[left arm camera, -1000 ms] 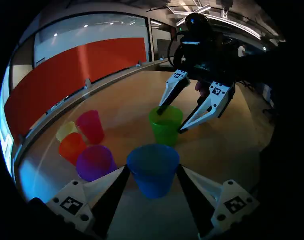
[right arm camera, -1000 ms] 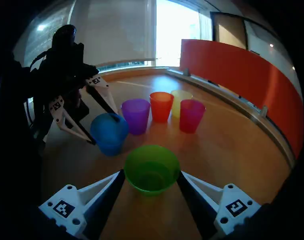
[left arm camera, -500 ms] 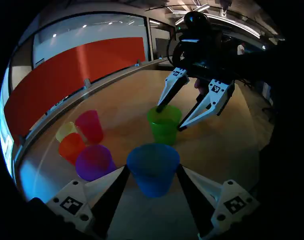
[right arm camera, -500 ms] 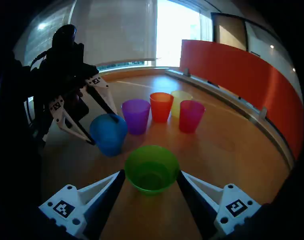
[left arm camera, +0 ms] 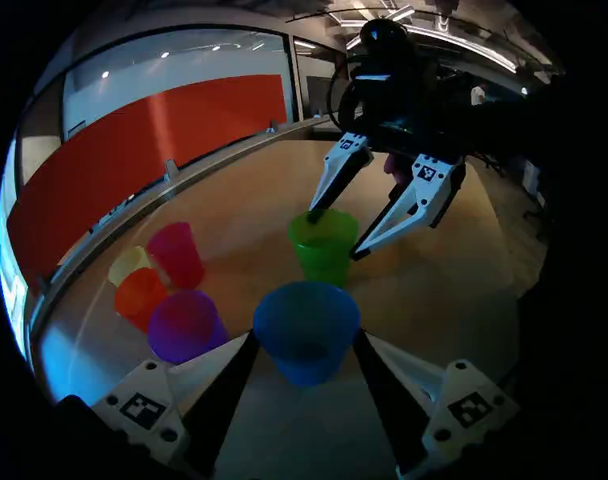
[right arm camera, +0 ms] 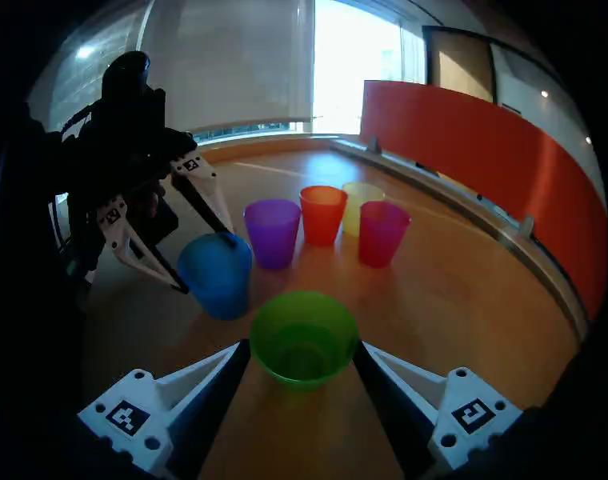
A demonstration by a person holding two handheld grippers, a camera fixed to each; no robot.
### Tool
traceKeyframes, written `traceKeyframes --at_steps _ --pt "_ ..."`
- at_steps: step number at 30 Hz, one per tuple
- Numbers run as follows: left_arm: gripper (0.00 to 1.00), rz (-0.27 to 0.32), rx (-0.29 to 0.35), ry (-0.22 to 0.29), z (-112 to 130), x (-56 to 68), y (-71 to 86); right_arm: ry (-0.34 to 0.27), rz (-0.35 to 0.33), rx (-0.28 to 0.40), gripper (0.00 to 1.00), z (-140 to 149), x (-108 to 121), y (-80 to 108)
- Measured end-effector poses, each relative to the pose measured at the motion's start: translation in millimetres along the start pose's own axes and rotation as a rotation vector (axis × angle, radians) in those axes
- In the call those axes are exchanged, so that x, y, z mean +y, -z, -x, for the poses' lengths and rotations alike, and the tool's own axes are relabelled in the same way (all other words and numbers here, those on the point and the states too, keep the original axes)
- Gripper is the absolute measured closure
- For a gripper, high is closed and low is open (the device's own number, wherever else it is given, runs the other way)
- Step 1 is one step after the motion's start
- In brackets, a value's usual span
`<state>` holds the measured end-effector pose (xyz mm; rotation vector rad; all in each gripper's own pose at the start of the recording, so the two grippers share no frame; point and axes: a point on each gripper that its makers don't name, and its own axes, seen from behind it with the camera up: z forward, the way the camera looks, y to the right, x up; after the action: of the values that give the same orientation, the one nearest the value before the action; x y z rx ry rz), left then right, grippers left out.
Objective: Pour water
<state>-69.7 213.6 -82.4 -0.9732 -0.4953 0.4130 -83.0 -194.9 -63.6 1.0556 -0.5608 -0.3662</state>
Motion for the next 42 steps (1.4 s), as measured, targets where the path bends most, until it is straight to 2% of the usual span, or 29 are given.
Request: traceKeyframes --at_steps 9,30,42 --pt "0.14 0.001 -0.004 0.015 -1 -1.6 0.2 0.002 -0.001 -0.001 0.02 1 0 0.5" --pt "0.14 0.014 -0.064 -0.016 15 4.5 -3.1 0.017 0.003 -0.004 0.02 2 -2 5.9" --pt "0.14 -0.004 -0.094 -0.036 22 -3.0 1.3 0.022 0.005 -0.008 0.02 4 -3 10.5"
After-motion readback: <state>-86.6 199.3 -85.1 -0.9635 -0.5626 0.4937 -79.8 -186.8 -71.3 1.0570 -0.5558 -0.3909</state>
